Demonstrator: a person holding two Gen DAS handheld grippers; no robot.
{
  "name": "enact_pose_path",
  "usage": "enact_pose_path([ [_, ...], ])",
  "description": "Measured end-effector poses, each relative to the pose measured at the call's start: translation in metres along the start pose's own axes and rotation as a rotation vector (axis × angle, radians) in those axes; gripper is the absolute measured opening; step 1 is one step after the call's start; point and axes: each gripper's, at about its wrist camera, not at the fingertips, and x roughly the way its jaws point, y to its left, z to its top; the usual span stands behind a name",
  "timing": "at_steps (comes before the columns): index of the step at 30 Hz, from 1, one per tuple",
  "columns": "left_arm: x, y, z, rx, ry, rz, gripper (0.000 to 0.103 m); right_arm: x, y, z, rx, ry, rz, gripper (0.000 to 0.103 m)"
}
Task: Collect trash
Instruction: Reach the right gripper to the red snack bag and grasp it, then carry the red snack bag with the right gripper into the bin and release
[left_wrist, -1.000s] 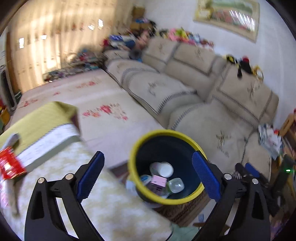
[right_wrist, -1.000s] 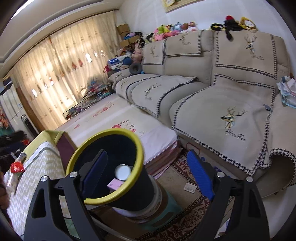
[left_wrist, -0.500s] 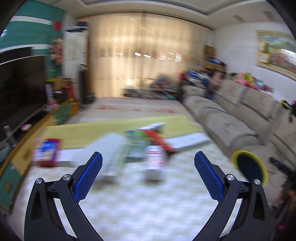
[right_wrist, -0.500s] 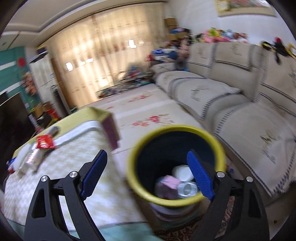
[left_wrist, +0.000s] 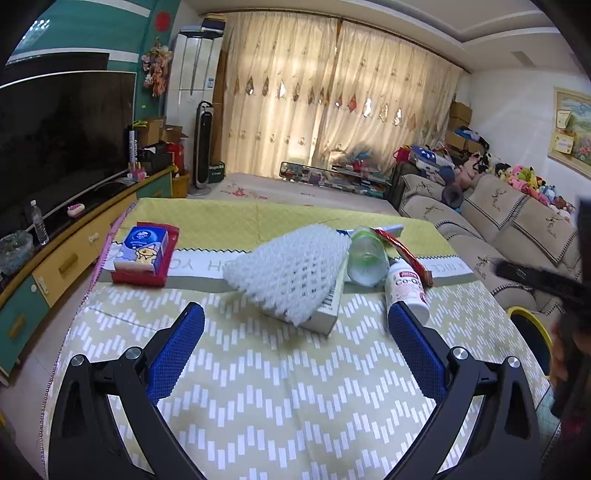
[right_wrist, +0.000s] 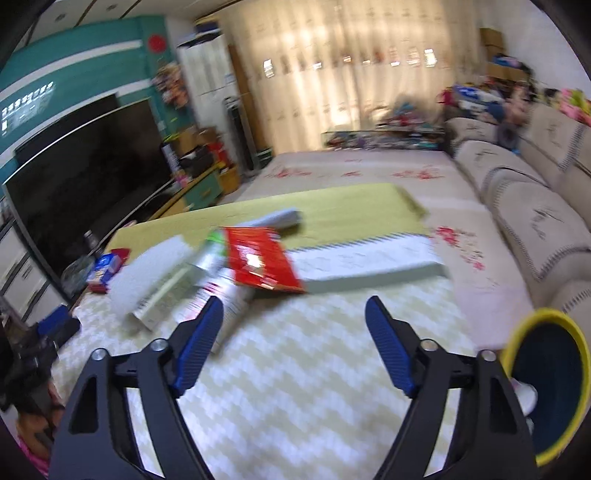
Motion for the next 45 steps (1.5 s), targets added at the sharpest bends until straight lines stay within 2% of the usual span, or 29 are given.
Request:
enact_pose_path([
  [4, -0.005, -0.015, 0.0, 0.006, -0.012, -0.007, 0.098, 0.04, 0.037, 0.019, -0.108, 0.049, 0.013, 0.056],
  [7, -0.002, -0.023, -0.001, 0.006, -0.006, -0.008, 0.098, 0.067, 0.052, 0.025, -0.17, 0.085, -0.019, 0.045],
  [9, -0.002, -0.024, -0.001, 0.002, -0.002, -0.012, 0.098, 0.085, 0.059, 0.027, -0.2, 0.107, -0.055, 0.043],
  [17, 0.001, -0.023, -0.002, -0.007, 0.013, -0.022, 0.098, 0.117, 0.065, 0.029, -0.243, 0.131, -0.106, 0.042],
  [18, 0.002, -0.023, -0.002, -0.006, 0.015, -0.02, 0.098, 0.12, 0.064, 0.03, -0.242, 0.133, -0.107, 0.038],
  [21, 0.002, -0.023, -0.002, -0.006, 0.018, -0.021, 0.098, 0.129, 0.062, 0.035, -0.228, 0.153, -0.102, 0.015],
  [23, 0.003, -0.023, -0.003, -0.006, 0.023, -0.021, 0.098, 0.13, 0.056, 0.037, -0.203, 0.161, -0.09, 0.01],
  [24, 0.004, -0.023, -0.003, -0.005, 0.024, -0.021, 0.098, 0.126, 0.053, 0.037, -0.197, 0.153, -0.093, 0.007],
  [28, 0.004, -0.022, -0.003, -0.005, 0.025, -0.021, 0.098, 0.1, 0.04, 0.042, -0.157, 0.116, -0.062, 0.006],
  [33, 0.006, -0.023, -0.004, -0.004, 0.028, -0.022, 0.098, 0.051, 0.017, 0.042, -0.097, 0.062, -0.011, 0.006],
  [37, 0.007, -0.023, -0.004, 0.0, 0.029, -0.019, 0.098, 0.007, -0.018, 0.033, -0.018, 0.025, 0.011, 0.006],
  [41, 0.007, -0.025, -0.005, 0.004, 0.034, -0.017, 0.098, -0.033, -0.064, 0.012, 0.068, -0.013, -0.037, 0.006],
  [45, 0.008, -0.027, -0.007, 0.016, 0.035, -0.017, 0.098, -0.07, -0.128, -0.019, 0.188, -0.043, -0.174, 0.006],
])
